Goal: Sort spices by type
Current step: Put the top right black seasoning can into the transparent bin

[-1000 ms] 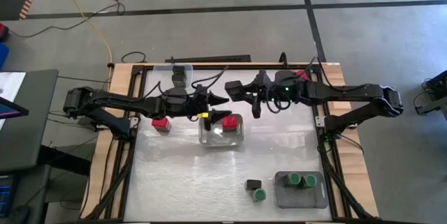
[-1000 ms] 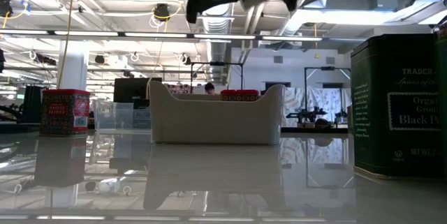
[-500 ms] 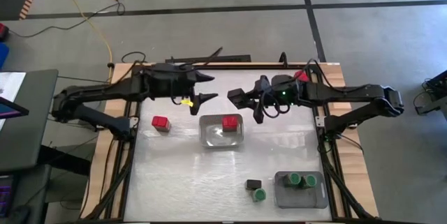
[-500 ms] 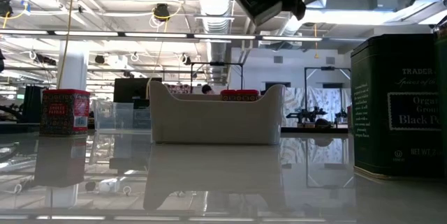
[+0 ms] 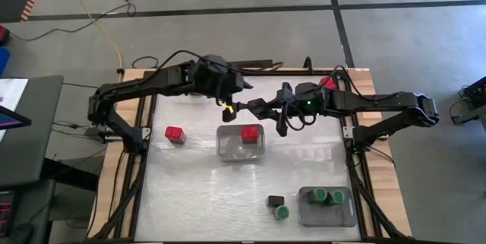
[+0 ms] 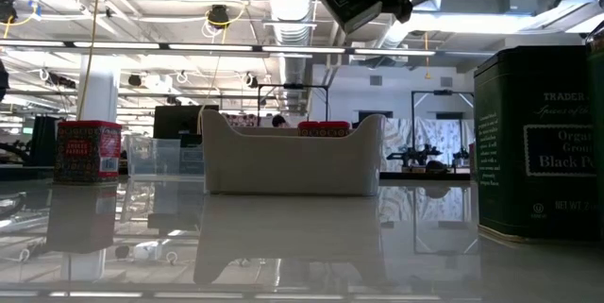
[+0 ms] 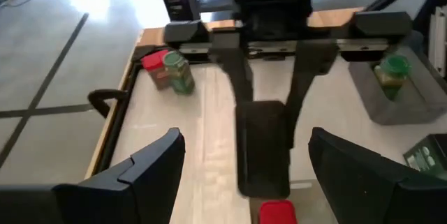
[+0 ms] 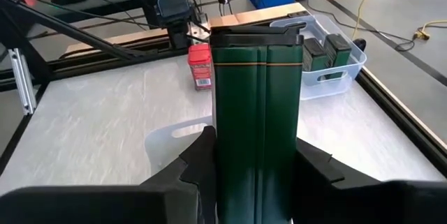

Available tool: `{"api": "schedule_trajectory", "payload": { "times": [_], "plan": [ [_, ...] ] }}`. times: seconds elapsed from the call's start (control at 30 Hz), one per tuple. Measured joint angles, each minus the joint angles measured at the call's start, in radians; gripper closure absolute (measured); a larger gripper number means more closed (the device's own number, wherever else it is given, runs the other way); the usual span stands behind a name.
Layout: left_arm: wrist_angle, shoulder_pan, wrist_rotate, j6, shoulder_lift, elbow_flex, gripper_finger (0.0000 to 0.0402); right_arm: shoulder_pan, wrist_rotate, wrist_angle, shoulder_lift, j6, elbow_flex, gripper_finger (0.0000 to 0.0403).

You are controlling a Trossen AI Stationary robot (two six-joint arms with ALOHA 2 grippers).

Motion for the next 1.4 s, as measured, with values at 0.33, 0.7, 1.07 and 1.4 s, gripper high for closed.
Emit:
{"api": "schedule_trajectory", "payload": {
  "times": [0.33, 0.7, 1.07, 1.4],
  "plan": [
    [-0.012, 0.023, 0.061, -0.03, 0.024, 0.011, 0.0109, -0.001, 0.001, -0.001, 0.0, -0.018, 0.0, 0.0252],
    [-0.012, 0.031, 0.117, -0.058, 0.053, 0.008, 0.0109, -0.007, 0.041, 0.042, 0.0, -0.126, 0.0, 0.0253],
    [0.003, 0.032, 0.115, -0.056, 0.102, 0.008, 0.0109, -0.003, 0.043, 0.037, 0.0, -0.132, 0.0, 0.0254],
    [0.02, 0.031, 0.117, -0.041, 0.103, 0.008, 0.0119, -0.003, 0.041, 0.009, 0.0, -0.132, 0.0, 0.0254]
  ]
}}
